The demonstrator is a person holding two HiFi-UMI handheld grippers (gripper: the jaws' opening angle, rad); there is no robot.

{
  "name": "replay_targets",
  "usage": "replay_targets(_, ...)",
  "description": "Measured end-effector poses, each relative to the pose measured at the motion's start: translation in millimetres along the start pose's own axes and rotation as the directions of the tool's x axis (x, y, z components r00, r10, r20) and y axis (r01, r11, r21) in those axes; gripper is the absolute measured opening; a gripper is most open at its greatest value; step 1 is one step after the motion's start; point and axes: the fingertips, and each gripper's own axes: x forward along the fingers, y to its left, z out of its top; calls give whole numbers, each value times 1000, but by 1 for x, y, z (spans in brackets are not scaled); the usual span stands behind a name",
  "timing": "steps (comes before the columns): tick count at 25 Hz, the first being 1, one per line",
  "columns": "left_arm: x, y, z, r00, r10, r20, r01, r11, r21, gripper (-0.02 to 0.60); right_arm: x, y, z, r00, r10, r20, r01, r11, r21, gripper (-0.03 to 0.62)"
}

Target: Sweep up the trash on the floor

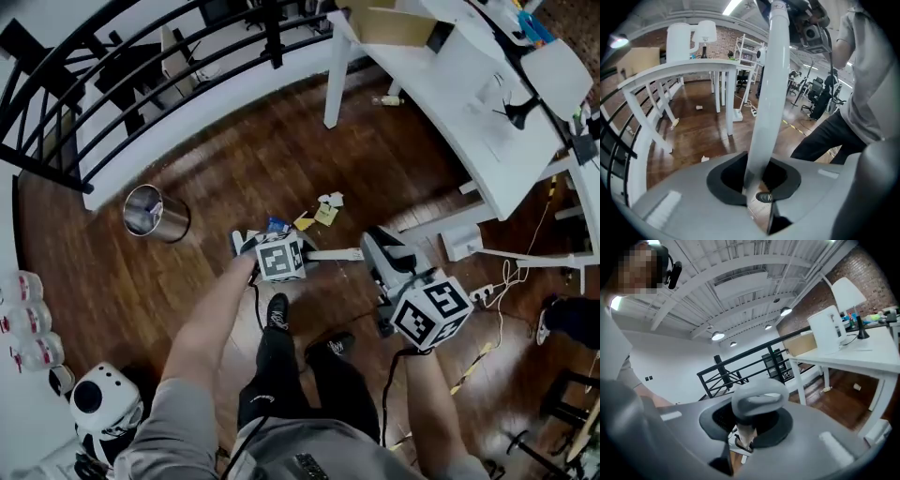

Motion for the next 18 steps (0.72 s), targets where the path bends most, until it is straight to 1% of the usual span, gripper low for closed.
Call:
replay_targets(2,-5,13,-43,1000,23,-3,-23,999,-34,65,39,14,-22,999,29,-33,-30,1000,-11,57)
replay_targets(4,-7,26,-76,999,36,3,-35,998,-54,64,74,25,-38,997,44,-60,-46,998,-32,57)
replay_targets(5,-6,32,-85,999,36,14,-36,998,-58,64,86,27,-42,997,44,-67,-47,998,-44,57)
replay_targets(7,-4,44,-88,998,32,53,-29,998,-56,64,103,27,-41,997,27,-73,-32,997,-69,57)
replay_targets(9,-1,58,-79,995,27,98,-22,999,-49,64,114,23,-32,997,-4,-80,-4,994,-105,57)
replay_targets(13,12,80,-40,981,12,191,-4,999,-41,64,116,-5,-9,992,-90,-88,76,985,-156,57)
replay_targets(15,21,87,-17,977,-7,215,11,1000,-20,64,108,-23,2,988,-131,-81,117,979,-166,57)
replay_targets(18,34,98,13,974,-26,224,25,1000,6,64,94,-47,17,982,-176,-67,161,971,-179,57)
